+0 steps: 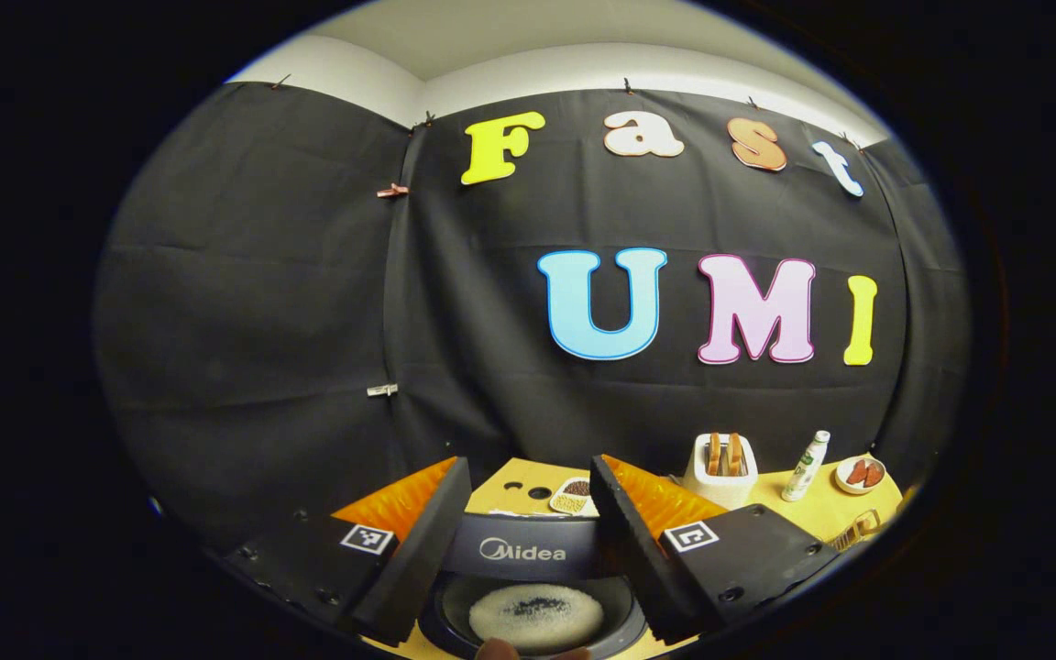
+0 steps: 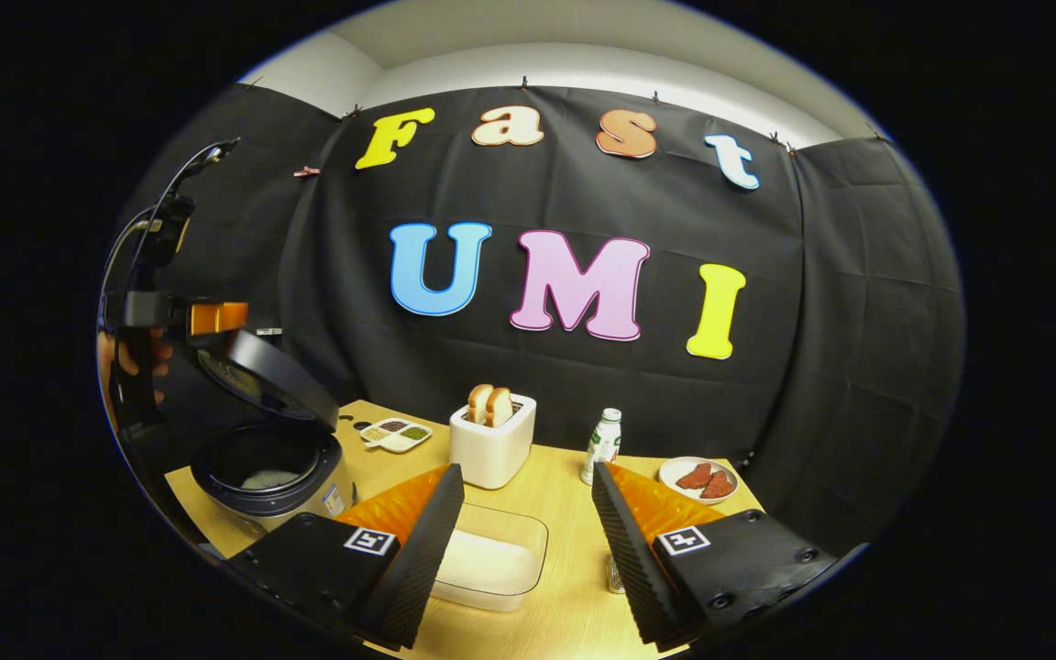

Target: Close the left gripper, press the button to open the rice cooker; take a wooden spoon from the chopstick holder with the right hand, scoop a spoonful of rice and pour it into the rice cooker, then put the wooden spoon back into the chopstick holder.

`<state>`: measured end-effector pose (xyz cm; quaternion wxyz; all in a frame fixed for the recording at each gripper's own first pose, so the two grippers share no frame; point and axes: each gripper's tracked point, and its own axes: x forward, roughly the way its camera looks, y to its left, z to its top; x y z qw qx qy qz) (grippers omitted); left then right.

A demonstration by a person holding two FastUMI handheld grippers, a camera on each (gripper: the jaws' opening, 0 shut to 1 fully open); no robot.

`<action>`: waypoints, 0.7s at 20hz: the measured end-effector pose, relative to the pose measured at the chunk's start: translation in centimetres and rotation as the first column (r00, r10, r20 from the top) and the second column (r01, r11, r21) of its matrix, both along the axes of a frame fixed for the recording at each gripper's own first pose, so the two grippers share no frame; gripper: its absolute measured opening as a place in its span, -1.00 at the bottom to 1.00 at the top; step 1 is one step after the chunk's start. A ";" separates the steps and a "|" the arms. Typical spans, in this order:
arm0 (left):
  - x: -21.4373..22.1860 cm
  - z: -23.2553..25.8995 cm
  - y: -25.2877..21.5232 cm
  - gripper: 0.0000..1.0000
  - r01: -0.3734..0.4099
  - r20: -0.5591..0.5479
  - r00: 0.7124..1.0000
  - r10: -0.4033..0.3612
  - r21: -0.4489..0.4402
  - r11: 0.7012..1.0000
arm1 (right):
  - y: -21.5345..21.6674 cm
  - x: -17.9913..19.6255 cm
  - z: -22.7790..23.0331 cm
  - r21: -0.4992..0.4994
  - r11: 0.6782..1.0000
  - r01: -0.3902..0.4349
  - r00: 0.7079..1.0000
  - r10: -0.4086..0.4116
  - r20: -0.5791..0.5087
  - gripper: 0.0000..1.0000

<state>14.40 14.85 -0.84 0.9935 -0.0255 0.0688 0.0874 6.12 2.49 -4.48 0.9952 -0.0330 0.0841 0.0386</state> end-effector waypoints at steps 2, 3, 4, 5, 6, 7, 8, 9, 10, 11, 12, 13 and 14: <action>-1.9 -2.1 -0.4 0.84 -0.007 -0.018 1.000 0.007 0.006 1.000 | 0.2 -0.3 0.0 -0.012 1.000 -0.016 1.000 0.016 0.006 0.76; -2.7 -3.2 -0.5 0.84 -0.011 -0.035 0.999 0.011 0.005 1.000 | 0.3 -0.5 -0.1 -0.012 1.000 -0.021 1.000 0.021 0.006 0.76; -3.4 -4.2 -0.7 0.84 -0.012 -0.050 0.999 0.012 -0.005 1.000 | 0.3 -0.6 -0.3 -0.010 1.000 -0.025 1.000 0.025 0.002 0.76; -4.1 -5.2 -0.8 0.84 -0.013 -0.058 0.998 0.011 -0.023 1.000 | 0.5 -0.9 -0.4 -0.008 1.000 -0.029 1.000 0.029 -0.001 0.76; -4.7 -5.9 -0.8 0.84 -0.013 -0.064 0.998 0.010 -0.048 0.999 | 0.6 -1.1 -0.5 -0.006 0.999 -0.031 1.000 0.031 -0.003 0.76; -5.1 -6.7 -1.0 0.84 -0.012 -0.069 0.998 0.007 -0.065 0.998 | 0.7 -1.3 -0.7 -0.006 0.999 -0.035 0.999 0.035 -0.008 0.76; -5.5 -7.3 -1.1 0.84 -0.010 -0.070 0.998 0.005 -0.069 0.998 | 0.8 -1.5 -0.8 -0.008 0.999 -0.038 0.999 0.038 -0.013 0.76; -5.9 -7.8 -1.2 0.83 -0.002 -0.061 0.998 -0.002 -0.067 0.998 | 0.9 -1.7 -1.1 -0.009 0.999 -0.042 0.999 0.041 -0.016 0.76; -6.0 -7.8 -1.4 0.82 0.012 -0.039 0.999 -0.014 -0.062 0.998 | 1.0 -1.8 -1.2 -0.010 0.999 -0.044 0.999 0.044 -0.017 0.76; -6.2 -7.6 -1.8 0.82 0.029 -0.017 0.999 -0.030 -0.051 0.998 | 1.2 -1.9 -1.3 -0.013 0.999 -0.046 0.999 0.046 -0.021 0.76; -6.3 -8.0 -1.9 0.84 0.041 -0.012 0.999 -0.042 -0.042 0.998 | 1.3 -2.0 -1.6 -0.015 0.999 -0.048 0.998 0.048 -0.027 0.76; -6.2 -8.7 -1.7 0.84 0.050 -0.010 0.999 -0.050 -0.039 0.998 | 1.4 -2.1 -1.7 -0.016 0.999 -0.049 0.998 0.048 -0.031 0.76; -6.3 -9.1 -1.7 0.85 0.058 -0.015 0.998 -0.058 -0.037 0.998 | 1.4 -2.2 -1.8 -0.016 0.999 -0.048 0.998 0.047 -0.032 0.76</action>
